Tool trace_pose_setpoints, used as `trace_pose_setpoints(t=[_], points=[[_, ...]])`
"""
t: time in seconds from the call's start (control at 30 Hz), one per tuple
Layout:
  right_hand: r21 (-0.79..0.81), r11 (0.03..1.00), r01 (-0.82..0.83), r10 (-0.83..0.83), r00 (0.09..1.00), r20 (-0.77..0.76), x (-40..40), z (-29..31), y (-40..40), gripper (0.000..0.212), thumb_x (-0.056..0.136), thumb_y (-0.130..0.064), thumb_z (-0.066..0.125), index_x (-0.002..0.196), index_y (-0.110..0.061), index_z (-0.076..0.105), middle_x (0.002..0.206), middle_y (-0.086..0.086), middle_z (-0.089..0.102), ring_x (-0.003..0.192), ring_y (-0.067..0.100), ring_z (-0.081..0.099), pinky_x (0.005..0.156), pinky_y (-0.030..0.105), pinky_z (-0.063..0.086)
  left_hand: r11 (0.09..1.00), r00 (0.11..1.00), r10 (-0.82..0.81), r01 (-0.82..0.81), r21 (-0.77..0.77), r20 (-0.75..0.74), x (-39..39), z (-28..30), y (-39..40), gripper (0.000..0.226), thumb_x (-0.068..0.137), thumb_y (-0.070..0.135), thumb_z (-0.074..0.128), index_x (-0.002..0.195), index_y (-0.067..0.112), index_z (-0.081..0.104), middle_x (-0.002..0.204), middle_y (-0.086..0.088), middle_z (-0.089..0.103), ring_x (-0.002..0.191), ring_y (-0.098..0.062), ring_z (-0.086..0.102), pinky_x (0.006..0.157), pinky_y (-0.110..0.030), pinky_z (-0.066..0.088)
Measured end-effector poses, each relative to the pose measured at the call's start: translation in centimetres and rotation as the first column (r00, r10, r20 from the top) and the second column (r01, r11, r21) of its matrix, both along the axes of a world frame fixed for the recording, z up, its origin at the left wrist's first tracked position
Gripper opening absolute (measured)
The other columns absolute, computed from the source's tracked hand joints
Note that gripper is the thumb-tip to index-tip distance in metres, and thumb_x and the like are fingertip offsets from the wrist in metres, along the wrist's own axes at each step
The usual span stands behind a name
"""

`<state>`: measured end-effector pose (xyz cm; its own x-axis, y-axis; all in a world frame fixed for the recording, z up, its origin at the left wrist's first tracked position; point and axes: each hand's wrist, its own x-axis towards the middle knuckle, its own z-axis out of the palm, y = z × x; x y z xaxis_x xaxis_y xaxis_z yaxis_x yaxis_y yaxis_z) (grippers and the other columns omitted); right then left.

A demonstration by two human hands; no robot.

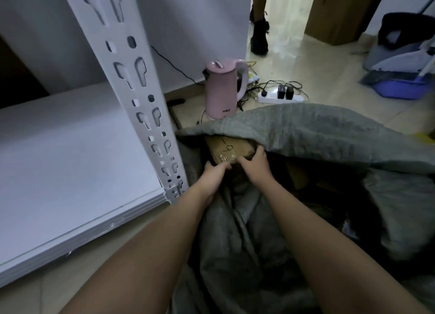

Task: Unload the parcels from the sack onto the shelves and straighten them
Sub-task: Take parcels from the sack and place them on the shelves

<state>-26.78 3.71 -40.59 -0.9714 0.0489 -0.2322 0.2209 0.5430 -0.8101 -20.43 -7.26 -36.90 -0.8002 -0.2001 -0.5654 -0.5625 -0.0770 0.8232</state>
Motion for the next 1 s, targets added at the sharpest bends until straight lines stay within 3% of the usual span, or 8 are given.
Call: trace_pose_setpoints(t=[0.07,0.2,0.3,0.47,0.6,0.8,0.9,1.0], points=[[-0.046,0.999,-0.014,0.012,0.999,-0.038,0.1,-0.1,0.0,0.061,0.086,-0.028,0.063,0.137,-0.007,0.035,0.14,0.015,0.043,0.127,0.032,0.044,0.106,0.042,0.037,0.996,1.0,0.03,-0.031,0.086,0.008,-0.7,-0.1,-0.1,0.042,0.09,0.023,0.05,0.132,0.017,0.045,0.103,0.002,0.056,0.084,-0.007,0.053,0.069,-0.024,0.039],[-0.007,1.0,0.001,-0.002,0.996,-0.089,0.7,-0.4,0.0,0.051,0.095,-0.029,0.048,0.141,-0.012,0.035,0.143,0.014,0.04,0.125,0.031,0.044,0.1,0.038,0.037,0.967,0.993,0.119,-0.115,0.228,-0.002,-0.8,-0.1,0.4,0.018,0.088,0.028,0.047,0.103,0.022,0.055,0.097,0.003,0.06,0.089,-0.01,0.054,0.081,-0.029,0.037],[0.008,0.997,0.08,-0.079,0.991,-0.104,1.8,-0.4,0.4,0.045,0.097,-0.028,0.042,0.138,-0.009,0.041,0.142,0.017,0.035,0.125,0.033,0.04,0.1,0.037,0.033,0.956,0.989,0.15,-0.14,0.259,-0.017,0.3,0.1,1.2,0.029,0.086,0.031,0.05,0.112,0.02,0.056,0.119,-0.003,0.06,0.104,-0.016,0.055,0.091,-0.031,0.04],[-0.152,0.959,0.238,-0.256,0.96,-0.11,4.7,0.5,1.5,0.04,0.098,-0.025,0.042,0.135,-0.016,0.052,0.134,0.018,0.036,0.124,0.034,0.039,0.11,0.039,0.029,0.983,0.989,0.134,-0.125,0.138,-0.064,4.2,1.4,2.6,0.082,0.058,0.049,0.051,0.136,0.022,0.046,0.137,-0.01,0.044,0.122,-0.024,0.047,0.108,-0.042,0.037],[-0.313,0.892,0.325,-0.369,0.925,-0.092,7.8,1.9,1.6,0.035,0.098,-0.025,0.036,0.129,-0.018,0.052,0.133,0.012,0.044,0.119,0.03,0.047,0.102,0.042,0.039,0.981,0.993,0.087,-0.071,0.179,-0.084,7.3,2.5,3.2,0.074,0.071,0.047,0.056,0.138,0.024,0.033,0.134,-0.005,0.045,0.121,-0.021,0.046,0.105,-0.043,0.037],[-0.392,0.826,0.405,-0.469,0.879,-0.081,13.0,5.7,0.9,0.021,0.098,-0.035,0.033,0.106,-0.026,0.05,0.113,0.008,0.06,0.093,0.023,0.054,0.078,0.034,0.041,0.974,0.993,0.034,-0.008,0.225,-0.111,12.0,5.0,1.9,0.045,0.093,0.029,0.05,0.132,0.027,0.029,0.102,0.009,0.053,0.089,-0.007,0.052,0.073,-0.03,0.044],[-0.363,0.818,0.447,-0.506,0.859,-0.082,15.3,8.2,1.0,0.027,0.099,-0.042,0.034,0.115,-0.025,0.047,0.127,0.008,0.051,0.103,0.023,0.051,0.086,0.037,0.04,0.971,0.995,-0.035,0.057,0.233,-0.099,14.3,7.4,1.1,0.044,0.093,0.028,0.049,0.131,0.03,0.027,0.112,0.003,0.051,0.095,-0.011,0.052,0.091,-0.045,0.048],[-0.332,0.801,0.498,-0.513,0.857,0.048,18.0,11.7,0.9,0.053,0.097,-0.058,0.031,0.139,-0.026,0.042,0.141,0.012,0.041,0.119,0.028,0.046,0.096,0.04,0.036,0.977,0.996,-0.06,0.073,0.203,-0.069,17.0,11.0,-0.2,0.043,0.093,0.025,0.049,0.131,0.032,0.029,0.121,0.001,0.046,0.096,-0.013,0.052,0.091,-0.045,0.049]])
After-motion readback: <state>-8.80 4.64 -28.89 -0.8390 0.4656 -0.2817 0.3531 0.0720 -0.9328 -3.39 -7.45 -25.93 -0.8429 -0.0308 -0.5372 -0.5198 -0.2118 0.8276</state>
